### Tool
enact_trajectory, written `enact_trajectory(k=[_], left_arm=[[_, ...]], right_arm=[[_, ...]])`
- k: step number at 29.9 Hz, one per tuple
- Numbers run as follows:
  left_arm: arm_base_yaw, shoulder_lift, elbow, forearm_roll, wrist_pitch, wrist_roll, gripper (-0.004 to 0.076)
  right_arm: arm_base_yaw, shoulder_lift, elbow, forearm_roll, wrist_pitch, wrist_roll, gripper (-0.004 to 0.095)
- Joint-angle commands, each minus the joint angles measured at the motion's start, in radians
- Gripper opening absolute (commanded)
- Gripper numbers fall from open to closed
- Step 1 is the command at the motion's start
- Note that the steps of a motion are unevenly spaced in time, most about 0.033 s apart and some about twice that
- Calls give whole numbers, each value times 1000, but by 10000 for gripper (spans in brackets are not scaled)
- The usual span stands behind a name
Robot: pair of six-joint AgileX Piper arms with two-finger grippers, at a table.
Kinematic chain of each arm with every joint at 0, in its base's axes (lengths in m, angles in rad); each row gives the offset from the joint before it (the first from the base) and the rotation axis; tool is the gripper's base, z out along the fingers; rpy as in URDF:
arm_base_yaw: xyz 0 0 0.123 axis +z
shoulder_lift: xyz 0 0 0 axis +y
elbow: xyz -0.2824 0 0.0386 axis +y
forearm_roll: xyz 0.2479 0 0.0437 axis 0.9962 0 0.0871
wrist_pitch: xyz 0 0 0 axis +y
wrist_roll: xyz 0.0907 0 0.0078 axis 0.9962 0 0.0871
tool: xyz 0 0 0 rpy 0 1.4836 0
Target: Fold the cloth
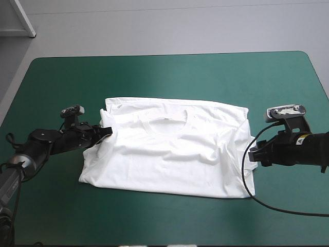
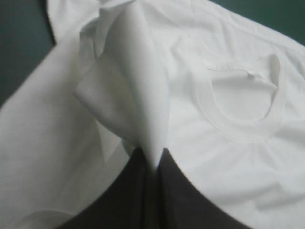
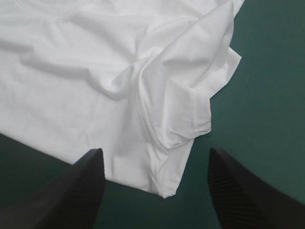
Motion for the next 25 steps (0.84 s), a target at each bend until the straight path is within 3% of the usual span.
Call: enact_trajectory(k=[1, 5, 8, 10, 14, 16, 21, 25], left_arm=[[-79, -36, -27, -6, -7, 4, 19], [-145, -23, -27, 27, -38, 54, 20], [-166, -1, -27, 85, -70, 56, 85], [-166, 10, -27, 89, -68, 56, 187], [-166, 33, -27, 82, -44, 57, 520], [-166, 35, -27, 84, -44, 65, 619], [-164, 33, -59, 155, -39, 71, 648], [-164, 14, -140, 321, 9, -87, 648]], right_arm=[[1, -15, -31, 9, -35, -14, 563], [1, -15, -31, 9, -35, -14, 563], [1, -15, -31, 12, -31, -14, 563], [1, -15, -31, 17, -26, -14, 563], [1, -15, -31, 17, -26, -14, 563], [1, -15, -31, 17, -26, -14, 563], [1, -15, -31, 13, -24, -14, 563], [1, -15, -29, 8, -12, -14, 563]])
